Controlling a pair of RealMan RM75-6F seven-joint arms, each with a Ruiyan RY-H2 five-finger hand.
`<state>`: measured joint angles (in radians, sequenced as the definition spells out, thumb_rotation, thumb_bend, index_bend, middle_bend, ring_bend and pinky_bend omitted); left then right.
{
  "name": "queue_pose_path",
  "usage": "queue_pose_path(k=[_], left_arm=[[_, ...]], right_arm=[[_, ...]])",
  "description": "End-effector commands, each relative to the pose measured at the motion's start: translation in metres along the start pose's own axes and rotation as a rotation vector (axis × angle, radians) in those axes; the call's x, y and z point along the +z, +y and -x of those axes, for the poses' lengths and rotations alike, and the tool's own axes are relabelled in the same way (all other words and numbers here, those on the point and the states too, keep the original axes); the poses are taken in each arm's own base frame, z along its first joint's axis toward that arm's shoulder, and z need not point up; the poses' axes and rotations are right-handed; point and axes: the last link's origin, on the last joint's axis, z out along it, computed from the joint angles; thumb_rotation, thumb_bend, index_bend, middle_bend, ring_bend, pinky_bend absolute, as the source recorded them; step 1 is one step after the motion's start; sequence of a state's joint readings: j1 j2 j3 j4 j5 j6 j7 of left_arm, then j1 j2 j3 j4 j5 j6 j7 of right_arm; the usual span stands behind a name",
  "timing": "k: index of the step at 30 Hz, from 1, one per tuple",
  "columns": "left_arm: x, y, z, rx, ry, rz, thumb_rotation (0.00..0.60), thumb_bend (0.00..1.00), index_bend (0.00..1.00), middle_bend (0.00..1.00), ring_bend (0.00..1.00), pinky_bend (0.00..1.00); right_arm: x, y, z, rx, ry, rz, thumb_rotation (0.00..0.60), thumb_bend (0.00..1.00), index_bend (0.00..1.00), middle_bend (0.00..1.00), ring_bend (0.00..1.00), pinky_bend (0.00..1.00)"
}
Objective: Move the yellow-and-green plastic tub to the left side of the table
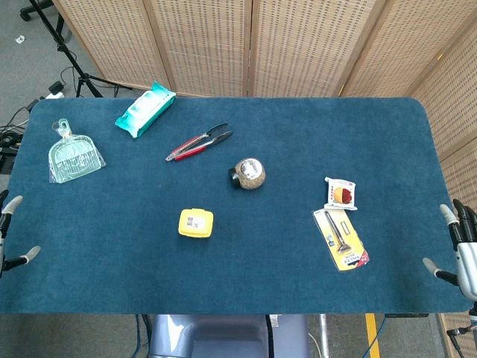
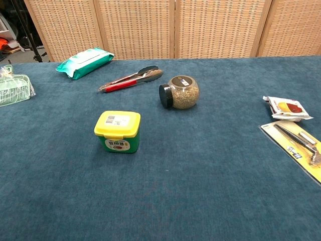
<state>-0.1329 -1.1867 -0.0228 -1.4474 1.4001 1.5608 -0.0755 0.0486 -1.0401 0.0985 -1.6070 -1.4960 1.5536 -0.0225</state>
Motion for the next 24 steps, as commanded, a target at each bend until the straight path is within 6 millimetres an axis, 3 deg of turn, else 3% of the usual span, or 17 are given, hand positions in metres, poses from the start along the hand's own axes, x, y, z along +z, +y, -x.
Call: queue_pose_path(k=[1, 8, 12, 13, 15, 20, 24], left_arm=[[0.0, -0.001, 0.0, -0.007, -0.002, 0.003, 0.6, 0.0, 0.0, 0.0, 0.0, 0.0], [-0.001, -0.001, -0.001, -0.021, -0.013, 0.021, 0.6, 0.0, 0.0, 0.0, 0.0, 0.0], [0.003, 0.02, -0.001, -0.093, -0.056, 0.164, 0.6, 0.0, 0.0, 0.0, 0.0, 0.0], [0.006, 0.027, -0.001, -0.105, -0.067, 0.21, 0.6, 0.0, 0.0, 0.0, 0.0, 0.0], [0.021, 0.061, 0.005, -0.127, -0.124, 0.354, 0.6, 0.0, 0.0, 0.0, 0.0, 0.0], [0.042, 0.113, 0.018, -0.197, -0.214, 0.489, 0.6, 0.0, 0.0, 0.0, 0.0, 0.0], [0.054, 0.156, 0.036, -0.148, -0.295, 0.568, 0.6, 0.0, 0.0, 0.0, 0.0, 0.0]], right_arm=[[-0.002, -0.001, -0.002, 0.009, 0.002, -0.003, 0.6, 0.0, 0.0, 0.0, 0.0, 0.0], [-0.004, 0.001, -0.005, 0.035, -0.003, 0.004, 0.6, 0.0, 0.0, 0.0, 0.0, 0.0], [-0.004, 0.001, -0.007, 0.057, -0.005, -0.001, 0.6, 0.0, 0.0, 0.0, 0.0, 0.0], [-0.003, 0.001, -0.007, 0.058, -0.01, -0.001, 0.6, 0.0, 0.0, 0.0, 0.0, 0.0], [-0.002, 0.002, -0.006, 0.061, -0.019, 0.002, 0.6, 0.0, 0.0, 0.0, 0.0, 0.0], [0.0, 0.003, -0.008, 0.067, -0.016, 0.006, 0.6, 0.0, 0.0, 0.0, 0.0, 0.0], [0.0, 0.005, -0.008, 0.071, -0.016, 0.009, 0.6, 0.0, 0.0, 0.0, 0.0, 0.0]])
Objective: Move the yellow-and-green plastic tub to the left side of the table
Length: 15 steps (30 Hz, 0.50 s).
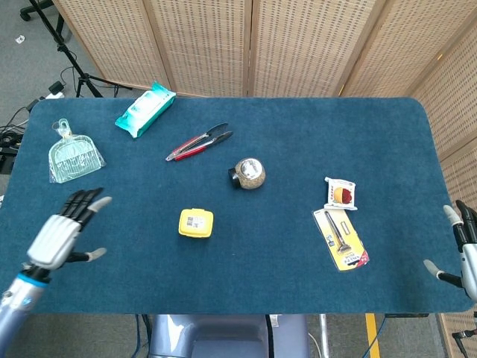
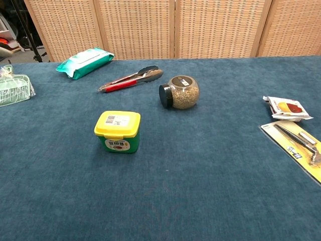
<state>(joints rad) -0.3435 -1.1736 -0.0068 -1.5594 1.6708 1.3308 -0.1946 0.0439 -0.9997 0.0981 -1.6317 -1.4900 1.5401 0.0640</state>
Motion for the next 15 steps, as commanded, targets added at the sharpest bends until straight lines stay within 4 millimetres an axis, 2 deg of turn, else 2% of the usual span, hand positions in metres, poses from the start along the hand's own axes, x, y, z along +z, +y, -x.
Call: queue_pose_path(k=[1, 2, 6, 15], left_arm=[[0.046, 0.047, 0.023, 0.024, -0.108, 0.128, 0.6, 0.0, 0.0, 0.0, 0.0, 0.0], [0.057, 0.058, 0.031, 0.045, -0.131, 0.133, 0.6, 0.0, 0.0, 0.0, 0.0, 0.0], [0.082, 0.085, 0.053, 0.055, -0.193, 0.123, 0.6, 0.0, 0.0, 0.0, 0.0, 0.0], [0.128, 0.128, 0.101, 0.021, -0.279, 0.066, 0.6, 0.0, 0.0, 0.0, 0.0, 0.0]], right_arm=[[0.0, 0.001, 0.0, 0.0, -0.003, 0.003, 0.6, 0.0, 0.0, 0.0, 0.0, 0.0], [0.001, 0.002, 0.001, 0.002, -0.006, 0.004, 0.6, 0.0, 0.0, 0.0, 0.0, 0.0], [0.003, 0.003, 0.001, 0.006, -0.011, 0.009, 0.6, 0.0, 0.0, 0.0, 0.0, 0.0], [0.006, 0.009, -0.004, 0.037, -0.008, 0.023, 0.6, 0.0, 0.0, 0.0, 0.0, 0.0]])
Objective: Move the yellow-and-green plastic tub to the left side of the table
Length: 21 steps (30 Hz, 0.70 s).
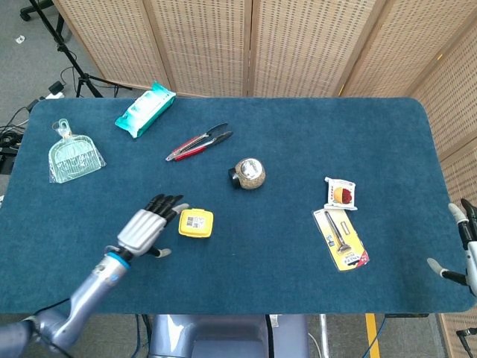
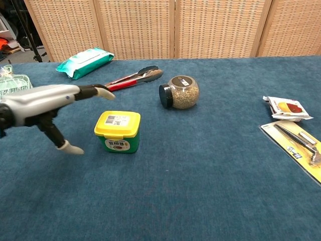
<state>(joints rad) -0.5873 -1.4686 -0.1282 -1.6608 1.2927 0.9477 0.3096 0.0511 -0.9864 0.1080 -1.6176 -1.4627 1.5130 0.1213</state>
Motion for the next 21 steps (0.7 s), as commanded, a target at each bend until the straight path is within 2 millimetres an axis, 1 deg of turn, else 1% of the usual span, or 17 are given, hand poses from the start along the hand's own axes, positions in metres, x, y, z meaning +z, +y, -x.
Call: queue_pose_path(k=[1, 2, 4, 5, 6, 7, 9, 12, 15, 17, 21], left_arm=[[0.036, 0.034, 0.015, -0.04, -0.047, 0.01, 0.6, 0.0, 0.0, 0.0, 0.0, 0.0], [0.039, 0.036, 0.016, -0.046, -0.049, 0.006, 0.6, 0.0, 0.0, 0.0, 0.01, 0.0], [0.045, 0.04, 0.017, -0.059, -0.044, -0.004, 0.6, 0.0, 0.04, 0.03, 0.06, 0.06], [0.048, 0.042, 0.018, -0.068, -0.045, -0.01, 0.6, 0.0, 0.08, 0.08, 0.11, 0.11], [0.051, 0.044, 0.018, -0.078, -0.043, -0.015, 0.6, 0.0, 0.15, 0.15, 0.17, 0.19], [0.054, 0.045, 0.018, -0.083, -0.035, -0.021, 0.6, 0.0, 0.19, 0.2, 0.2, 0.23], [0.056, 0.045, 0.018, -0.085, -0.026, -0.026, 0.6, 0.0, 0.32, 0.35, 0.31, 0.35], [0.057, 0.046, 0.018, -0.088, -0.019, -0.031, 0.6, 0.01, 0.43, 0.45, 0.41, 0.44], [0.056, 0.044, 0.017, -0.077, -0.008, -0.039, 0.6, 0.05, 0.47, 0.47, 0.44, 0.47], [0.055, 0.041, 0.015, -0.069, 0.007, -0.048, 0.6, 0.07, 0.48, 0.47, 0.45, 0.47], [0.05, 0.032, 0.006, -0.067, 0.035, -0.062, 0.6, 0.07, 0.48, 0.47, 0.45, 0.47]], right_arm=[[0.001, 0.002, -0.001, 0.006, 0.0, 0.003, 0.6, 0.0, 0.0, 0.0, 0.0, 0.0], [0.001, 0.002, -0.001, 0.007, -0.002, 0.004, 0.6, 0.0, 0.0, 0.0, 0.0, 0.0], [0.002, 0.004, -0.002, 0.011, -0.005, 0.007, 0.6, 0.0, 0.0, 0.0, 0.0, 0.0], [0.002, 0.004, -0.002, 0.015, -0.005, 0.008, 0.6, 0.0, 0.0, 0.0, 0.0, 0.0], [0.003, 0.005, -0.002, 0.018, -0.005, 0.009, 0.6, 0.0, 0.0, 0.0, 0.0, 0.0], [0.003, 0.005, -0.003, 0.02, -0.004, 0.009, 0.6, 0.0, 0.0, 0.0, 0.0, 0.0], [0.003, 0.006, -0.003, 0.023, -0.003, 0.011, 0.6, 0.0, 0.0, 0.0, 0.0, 0.0], [0.004, 0.007, -0.003, 0.026, -0.004, 0.014, 0.6, 0.0, 0.0, 0.0, 0.0, 0.0], [0.004, 0.007, -0.003, 0.029, -0.004, 0.016, 0.6, 0.0, 0.0, 0.0, 0.0, 0.0], [0.004, 0.007, -0.004, 0.031, -0.003, 0.017, 0.6, 0.0, 0.0, 0.0, 0.0, 0.0], [0.004, 0.007, -0.003, 0.03, -0.005, 0.019, 0.6, 0.0, 0.0, 0.0, 0.0, 0.0]])
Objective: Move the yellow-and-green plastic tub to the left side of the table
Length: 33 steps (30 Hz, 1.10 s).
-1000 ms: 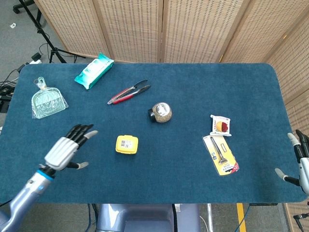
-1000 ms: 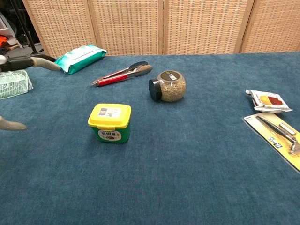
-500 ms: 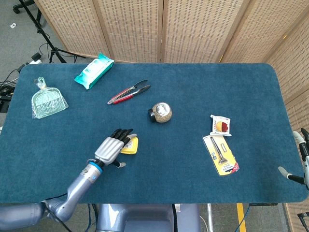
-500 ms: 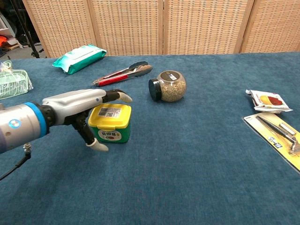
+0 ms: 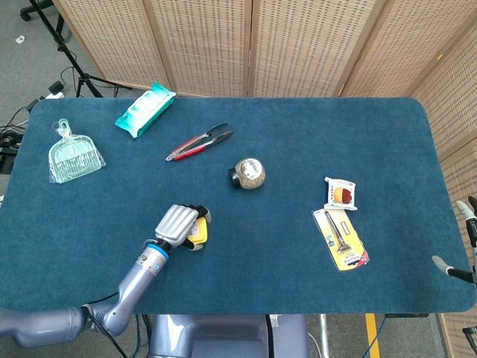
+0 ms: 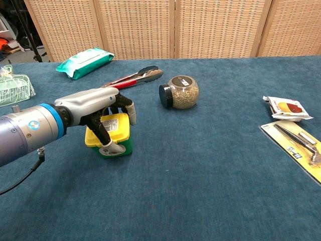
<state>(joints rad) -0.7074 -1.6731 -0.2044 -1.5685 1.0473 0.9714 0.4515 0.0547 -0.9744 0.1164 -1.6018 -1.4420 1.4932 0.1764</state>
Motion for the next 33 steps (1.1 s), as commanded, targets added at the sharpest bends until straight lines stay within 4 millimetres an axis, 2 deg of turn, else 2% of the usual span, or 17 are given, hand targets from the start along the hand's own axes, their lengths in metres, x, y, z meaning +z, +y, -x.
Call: queue_pose_path(k=[1, 4, 6, 9, 16, 21, 25, 28, 30, 33], left_arm=[[-0.005, -0.007, -0.01, 0.001, 0.021, -0.006, 0.6, 0.07, 0.48, 0.47, 0.45, 0.47], [-0.01, -0.013, -0.021, 0.005, 0.035, -0.001, 0.6, 0.07, 0.48, 0.47, 0.45, 0.47], [-0.02, -0.023, -0.034, 0.025, 0.038, 0.006, 0.6, 0.07, 0.48, 0.47, 0.45, 0.47], [-0.062, -0.069, -0.063, 0.085, -0.022, -0.044, 0.6, 0.07, 0.48, 0.47, 0.45, 0.47], [-0.116, -0.135, -0.085, 0.208, -0.112, -0.123, 0.6, 0.08, 0.48, 0.47, 0.45, 0.47], [-0.139, -0.173, -0.085, 0.272, -0.135, -0.158, 0.6, 0.07, 0.48, 0.47, 0.45, 0.47], [-0.148, -0.191, -0.08, 0.261, -0.145, -0.16, 0.6, 0.07, 0.48, 0.47, 0.45, 0.47], [-0.15, -0.2, -0.073, 0.245, -0.146, -0.15, 0.6, 0.07, 0.48, 0.47, 0.45, 0.47], [-0.143, -0.208, -0.059, 0.241, -0.18, -0.148, 0.6, 0.08, 0.48, 0.47, 0.45, 0.47], [-0.139, -0.218, -0.052, 0.261, -0.21, -0.164, 0.6, 0.09, 0.48, 0.47, 0.45, 0.47]], right_arm=[[0.0, 0.0, 0.0, 0.0, -0.002, 0.0, 0.6, 0.0, 0.0, 0.0, 0.0, 0.0], [0.0, 0.0, 0.001, -0.001, -0.002, 0.001, 0.6, 0.0, 0.0, 0.0, 0.0, 0.0], [0.0, -0.001, 0.001, 0.001, -0.003, 0.002, 0.6, 0.0, 0.0, 0.0, 0.0, 0.0], [-0.001, -0.002, 0.003, -0.006, -0.009, -0.001, 0.6, 0.0, 0.0, 0.0, 0.0, 0.0], [-0.003, -0.006, 0.005, -0.017, -0.012, -0.009, 0.6, 0.0, 0.0, 0.0, 0.0, 0.0], [-0.003, -0.007, 0.006, -0.024, -0.011, -0.008, 0.6, 0.0, 0.0, 0.0, 0.0, 0.0], [-0.003, -0.008, 0.007, -0.03, -0.009, -0.009, 0.6, 0.0, 0.0, 0.0, 0.0, 0.0], [-0.004, -0.009, 0.008, -0.035, -0.012, -0.01, 0.6, 0.0, 0.0, 0.0, 0.0, 0.0], [-0.005, -0.011, 0.009, -0.043, -0.011, -0.013, 0.6, 0.0, 0.0, 0.0, 0.0, 0.0], [-0.005, -0.01, 0.009, -0.042, -0.008, -0.007, 0.6, 0.0, 0.0, 0.0, 0.0, 0.0]])
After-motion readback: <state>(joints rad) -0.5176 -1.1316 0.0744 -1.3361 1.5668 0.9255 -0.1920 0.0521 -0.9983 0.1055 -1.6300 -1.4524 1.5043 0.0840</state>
